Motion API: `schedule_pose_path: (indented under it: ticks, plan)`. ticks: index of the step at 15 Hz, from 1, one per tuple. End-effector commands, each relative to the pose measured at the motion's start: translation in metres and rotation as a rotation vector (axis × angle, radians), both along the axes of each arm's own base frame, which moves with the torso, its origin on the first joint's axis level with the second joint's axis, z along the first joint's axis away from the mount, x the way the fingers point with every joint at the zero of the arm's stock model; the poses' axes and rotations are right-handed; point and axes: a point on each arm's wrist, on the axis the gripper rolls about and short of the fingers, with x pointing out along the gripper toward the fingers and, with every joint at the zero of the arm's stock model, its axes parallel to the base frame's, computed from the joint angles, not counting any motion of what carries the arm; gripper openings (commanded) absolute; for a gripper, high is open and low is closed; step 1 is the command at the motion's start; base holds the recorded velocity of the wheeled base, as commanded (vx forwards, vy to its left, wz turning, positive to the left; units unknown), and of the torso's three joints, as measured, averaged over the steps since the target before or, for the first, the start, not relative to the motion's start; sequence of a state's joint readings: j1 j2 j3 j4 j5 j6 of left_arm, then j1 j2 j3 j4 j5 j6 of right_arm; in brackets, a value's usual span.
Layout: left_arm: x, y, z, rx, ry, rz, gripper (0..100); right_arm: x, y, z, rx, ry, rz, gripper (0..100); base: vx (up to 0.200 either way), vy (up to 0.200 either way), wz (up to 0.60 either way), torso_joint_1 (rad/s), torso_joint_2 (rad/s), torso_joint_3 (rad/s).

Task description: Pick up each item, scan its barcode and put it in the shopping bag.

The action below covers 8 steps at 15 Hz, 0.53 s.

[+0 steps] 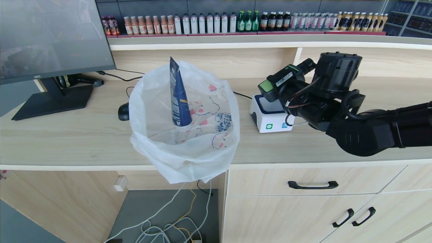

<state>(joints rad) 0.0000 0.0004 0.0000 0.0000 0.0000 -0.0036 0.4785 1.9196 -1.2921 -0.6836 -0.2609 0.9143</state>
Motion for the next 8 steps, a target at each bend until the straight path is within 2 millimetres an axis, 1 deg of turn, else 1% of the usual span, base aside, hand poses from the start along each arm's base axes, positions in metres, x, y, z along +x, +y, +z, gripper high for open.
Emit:
schedule_pose_path:
  ticks: [1,3,5,8]
  plan:
    - [0.000,0.000,0.000,0.001,0.000,0.000,100,0.001,0.001,-0.004,-0.005,0.009,0.002,0,0.000,0.000,0.00,0.000,0.00,0.000]
    - [0.000,0.000,0.000,-0.001,0.000,0.000,100,0.002,0.001,-0.005,-0.005,0.013,-0.001,0,0.000,0.000,0.00,0.000,0.00,0.000]
    - [0.000,0.000,0.000,-0.001,0.000,0.000,100,0.001,-0.001,-0.012,-0.016,0.034,-0.009,0,0.000,0.000,0.00,0.000,0.00,0.000]
    - [0.000,0.000,0.000,-0.001,0.000,-0.002,100,0.002,-0.001,-0.014,0.001,0.044,-0.010,0,0.000,0.000,0.00,0.000,0.00,0.000]
